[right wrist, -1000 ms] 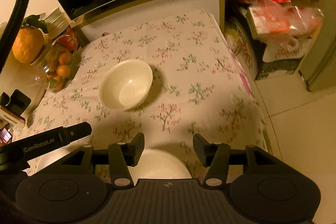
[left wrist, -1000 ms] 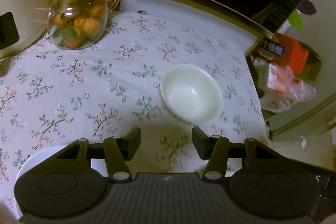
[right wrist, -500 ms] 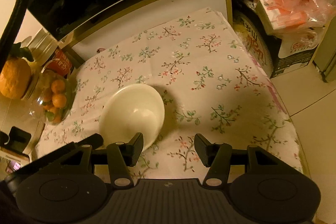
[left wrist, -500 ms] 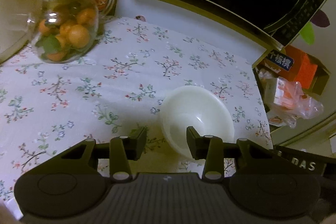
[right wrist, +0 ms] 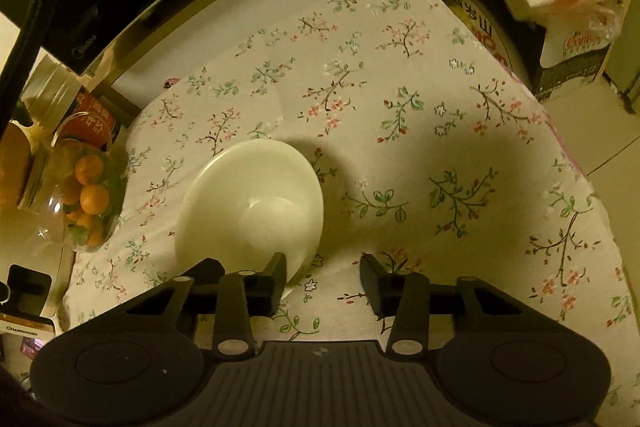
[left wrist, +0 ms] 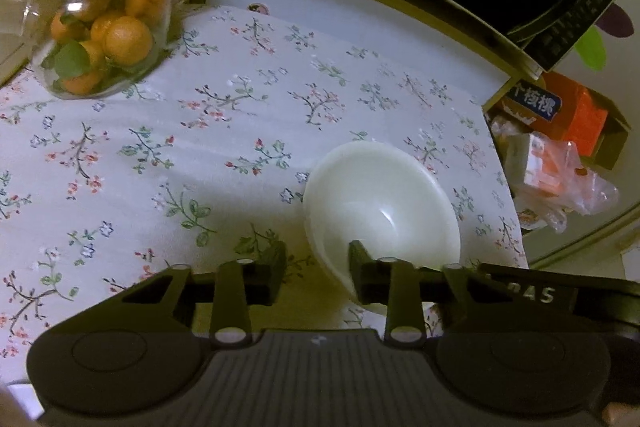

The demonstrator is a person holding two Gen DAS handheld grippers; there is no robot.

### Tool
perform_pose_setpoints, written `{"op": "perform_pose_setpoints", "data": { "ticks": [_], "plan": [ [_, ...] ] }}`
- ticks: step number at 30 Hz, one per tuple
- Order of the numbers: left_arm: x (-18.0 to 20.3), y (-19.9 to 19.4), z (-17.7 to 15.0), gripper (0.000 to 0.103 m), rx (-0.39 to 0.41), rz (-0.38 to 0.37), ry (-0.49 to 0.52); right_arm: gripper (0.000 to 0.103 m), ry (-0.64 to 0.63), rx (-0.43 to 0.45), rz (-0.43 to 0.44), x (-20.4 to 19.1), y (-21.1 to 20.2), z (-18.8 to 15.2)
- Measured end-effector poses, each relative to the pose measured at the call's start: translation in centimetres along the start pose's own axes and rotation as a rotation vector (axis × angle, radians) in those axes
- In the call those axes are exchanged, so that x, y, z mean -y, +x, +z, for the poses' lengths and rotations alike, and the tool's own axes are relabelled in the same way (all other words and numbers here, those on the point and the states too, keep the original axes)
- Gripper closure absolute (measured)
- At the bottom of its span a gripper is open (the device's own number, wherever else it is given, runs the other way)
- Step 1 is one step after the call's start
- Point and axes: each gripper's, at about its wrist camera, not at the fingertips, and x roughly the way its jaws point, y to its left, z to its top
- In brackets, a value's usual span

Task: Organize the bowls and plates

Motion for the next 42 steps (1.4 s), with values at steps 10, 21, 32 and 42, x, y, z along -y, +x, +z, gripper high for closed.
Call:
{"op": "perform_pose_setpoints", "data": {
  "ticks": [10,21,32,42],
  "plan": [
    [-0.3,-0.5,-0.2,0.094,-0.006,-0.039,-0.011,0.090,0.009,-0.018,0.023,-0.4,0.4,-0.5],
    [0.8,-2.6,-0.7,0.094,0.022,-0.047,0.023,0.090,-0.027,0.012,0.042,-0.7,-1.6,-1.1],
    [2.2,-6.1,-2.4,0.094,0.065,-0.039,0.059,0.090,-0.063,0.044,0.058,-0.4,-5.0,-2.5],
    [3.4,-9.5,-5.6,0.093,0.080,-0.060,0.104,0.089,-0.107,0.083,0.053,0.7,-9.1,-5.2]
  ]
}}
